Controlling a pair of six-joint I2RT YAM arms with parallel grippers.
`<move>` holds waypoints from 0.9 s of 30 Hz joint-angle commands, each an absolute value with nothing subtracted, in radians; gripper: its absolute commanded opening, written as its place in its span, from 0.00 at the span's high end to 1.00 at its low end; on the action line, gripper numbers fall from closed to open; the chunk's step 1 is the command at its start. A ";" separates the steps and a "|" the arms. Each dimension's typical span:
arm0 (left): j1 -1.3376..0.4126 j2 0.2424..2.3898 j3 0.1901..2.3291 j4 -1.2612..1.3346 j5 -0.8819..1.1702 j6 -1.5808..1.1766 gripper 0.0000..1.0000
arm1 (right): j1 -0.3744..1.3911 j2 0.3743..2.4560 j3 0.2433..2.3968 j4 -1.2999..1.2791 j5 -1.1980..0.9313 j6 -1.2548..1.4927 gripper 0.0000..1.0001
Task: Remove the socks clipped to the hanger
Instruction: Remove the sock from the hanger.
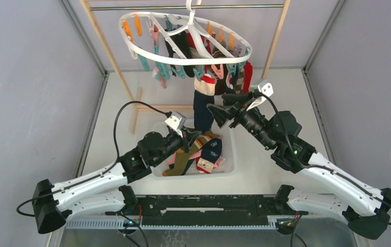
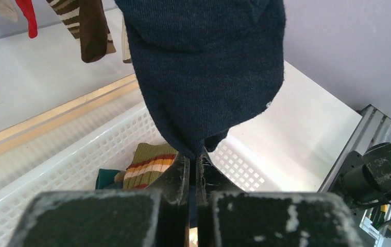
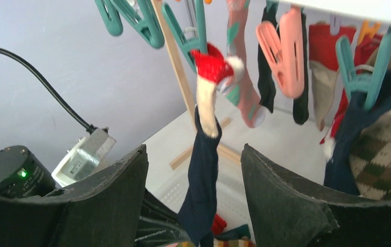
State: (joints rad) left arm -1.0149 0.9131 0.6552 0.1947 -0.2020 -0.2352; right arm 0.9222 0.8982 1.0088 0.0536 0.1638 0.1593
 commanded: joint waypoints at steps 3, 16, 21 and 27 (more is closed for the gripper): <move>-1.000 0.915 0.715 0.209 -0.181 -0.221 1.00 | 0.901 0.948 1.104 0.141 0.150 0.064 0.26; -0.976 0.909 0.720 0.182 -0.160 -0.221 1.00 | 0.803 1.054 1.177 0.254 0.029 0.052 0.26; -0.967 0.912 0.724 0.173 -0.153 -0.221 1.00 | 0.789 1.080 1.180 0.296 -0.028 0.054 0.25; -0.962 0.933 0.732 0.168 -0.143 -0.222 1.00 | 0.781 1.098 1.189 0.330 -0.056 0.051 0.24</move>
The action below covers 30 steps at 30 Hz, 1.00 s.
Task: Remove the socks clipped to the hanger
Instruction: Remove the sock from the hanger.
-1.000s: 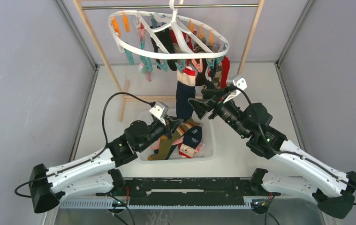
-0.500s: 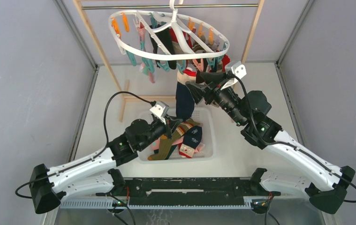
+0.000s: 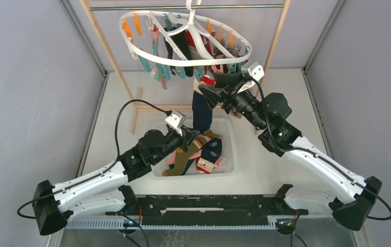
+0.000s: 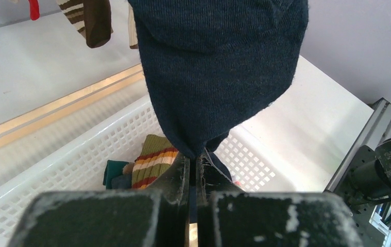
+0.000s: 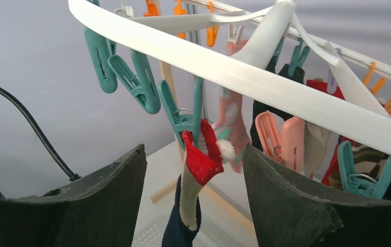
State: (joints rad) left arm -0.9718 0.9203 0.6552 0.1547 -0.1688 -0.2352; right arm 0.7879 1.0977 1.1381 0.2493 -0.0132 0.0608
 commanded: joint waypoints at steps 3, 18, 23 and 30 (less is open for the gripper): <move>-0.960 0.947 0.739 0.169 -0.139 -0.225 1.00 | 0.780 1.106 1.201 0.337 -0.058 0.046 0.23; -0.956 0.980 0.746 0.172 -0.120 -0.232 1.00 | 0.778 1.203 1.316 0.310 -0.038 0.018 0.22; -0.953 0.983 0.740 0.174 -0.114 -0.231 1.00 | 0.785 1.229 1.333 0.314 -0.035 0.017 0.23; -0.945 0.982 0.726 0.179 -0.108 -0.233 1.00 | 0.790 1.238 1.339 0.318 -0.007 0.015 0.23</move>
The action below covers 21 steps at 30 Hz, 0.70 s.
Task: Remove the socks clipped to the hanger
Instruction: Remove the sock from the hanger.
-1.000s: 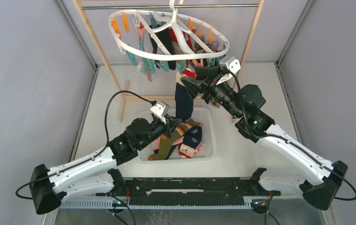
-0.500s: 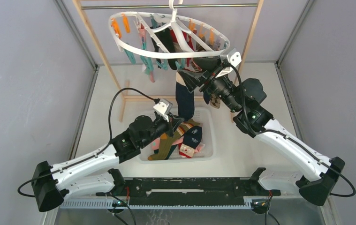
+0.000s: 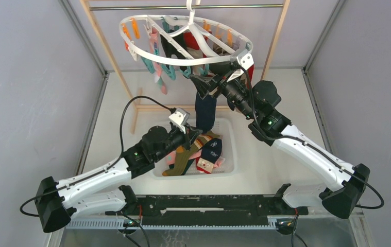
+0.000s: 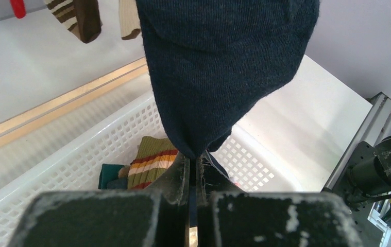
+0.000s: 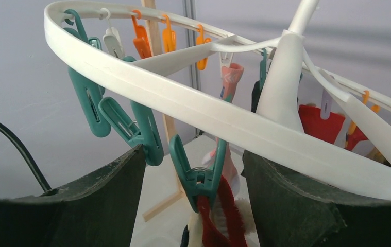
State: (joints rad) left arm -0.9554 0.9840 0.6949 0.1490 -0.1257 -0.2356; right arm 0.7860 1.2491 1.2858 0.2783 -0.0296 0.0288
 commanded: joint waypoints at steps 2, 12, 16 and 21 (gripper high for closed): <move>-0.944 0.983 0.724 0.181 -0.104 -0.235 1.00 | 0.790 1.233 1.338 0.315 0.000 0.014 0.23; -0.938 0.992 0.721 0.189 -0.090 -0.242 1.00 | 0.778 1.178 1.311 0.324 0.031 0.011 0.25; -0.936 0.996 0.721 0.192 -0.086 -0.245 1.00 | 0.762 1.152 1.288 0.331 0.012 0.028 0.23; -0.937 1.001 0.724 0.192 -0.083 -0.247 1.00 | 0.737 1.136 1.272 0.331 0.011 0.051 0.24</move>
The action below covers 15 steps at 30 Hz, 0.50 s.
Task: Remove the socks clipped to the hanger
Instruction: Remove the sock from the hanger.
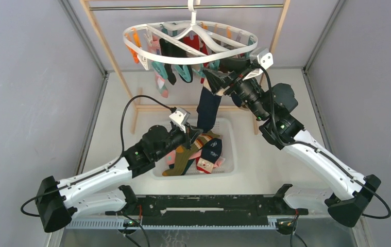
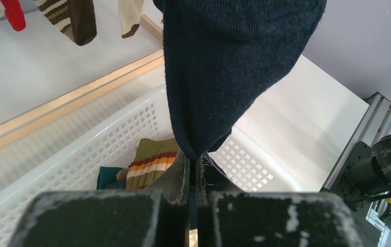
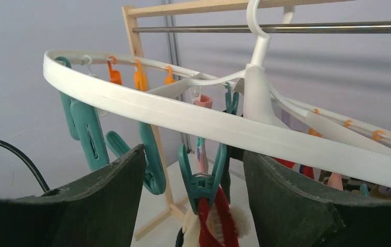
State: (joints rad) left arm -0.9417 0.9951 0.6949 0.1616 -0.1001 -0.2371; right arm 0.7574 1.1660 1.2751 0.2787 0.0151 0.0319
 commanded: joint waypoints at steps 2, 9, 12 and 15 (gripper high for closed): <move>-0.936 1.002 0.726 0.192 -0.080 -0.248 1.00 | 0.722 1.134 1.272 0.329 -0.020 0.062 0.26; -0.936 1.006 0.726 0.192 -0.079 -0.249 1.00 | 0.677 1.137 1.269 0.324 -0.055 0.095 0.37; -0.936 1.007 0.728 0.190 -0.077 -0.249 1.00 | 0.666 1.142 1.270 0.325 -0.063 0.104 0.39; -0.936 1.007 0.730 0.189 -0.077 -0.249 1.00 | 0.659 1.149 1.270 0.330 -0.072 0.108 0.40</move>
State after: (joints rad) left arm -0.9417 1.0058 0.6949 0.1741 -0.0971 -0.2390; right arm 0.6708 1.1542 1.2610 0.2733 -0.0528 0.0864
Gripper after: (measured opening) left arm 0.020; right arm 0.600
